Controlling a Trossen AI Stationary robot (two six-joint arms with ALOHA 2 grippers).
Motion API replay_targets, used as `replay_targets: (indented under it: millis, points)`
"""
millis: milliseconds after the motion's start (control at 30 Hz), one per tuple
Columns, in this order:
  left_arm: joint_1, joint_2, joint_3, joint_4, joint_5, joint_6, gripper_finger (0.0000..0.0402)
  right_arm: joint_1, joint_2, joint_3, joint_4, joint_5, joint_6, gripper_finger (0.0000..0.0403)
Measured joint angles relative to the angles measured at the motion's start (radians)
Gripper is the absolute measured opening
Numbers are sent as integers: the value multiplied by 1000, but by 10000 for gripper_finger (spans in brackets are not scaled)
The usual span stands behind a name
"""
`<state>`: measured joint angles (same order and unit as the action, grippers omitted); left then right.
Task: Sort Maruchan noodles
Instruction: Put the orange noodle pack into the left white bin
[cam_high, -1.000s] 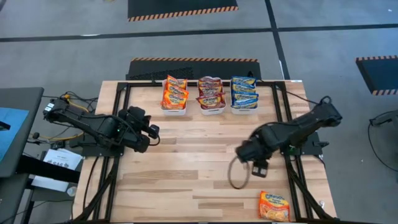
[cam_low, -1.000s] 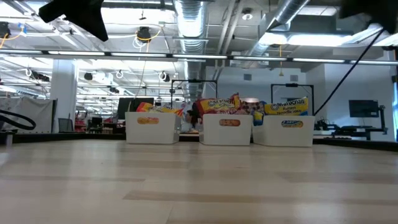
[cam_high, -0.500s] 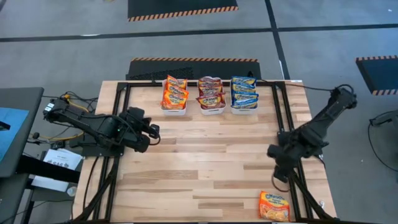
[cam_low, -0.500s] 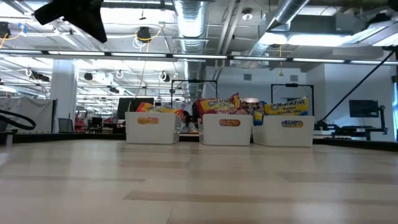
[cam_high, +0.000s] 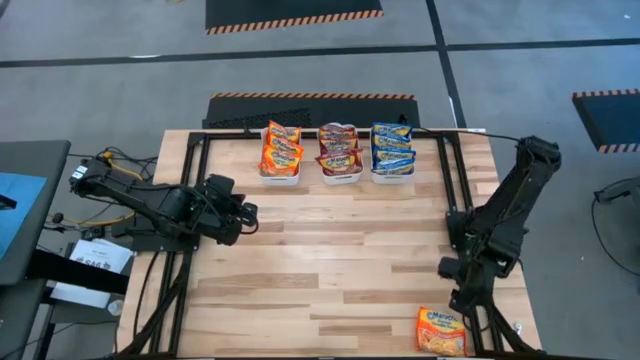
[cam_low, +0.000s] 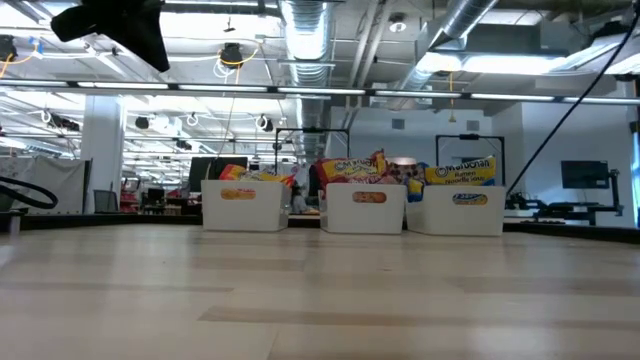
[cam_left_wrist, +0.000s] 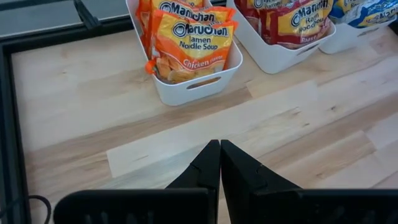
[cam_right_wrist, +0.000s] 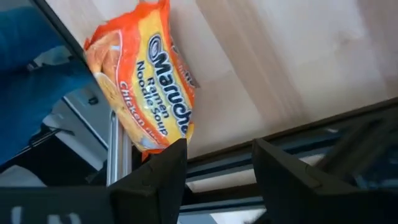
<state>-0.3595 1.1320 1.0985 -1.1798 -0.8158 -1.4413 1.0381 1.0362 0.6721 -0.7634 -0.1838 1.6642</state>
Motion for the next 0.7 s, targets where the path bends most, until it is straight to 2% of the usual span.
replay_targets:
  millis: [267, 700]
  points:
    - [0, 0, 0, 28, 0, 0, 0, 32, 137, -56, 226, 4, 13, 205]
    - [0, 0, 0, 36, -1, 0, 0, 36, 368, -57, 429, 2, 5, 205]
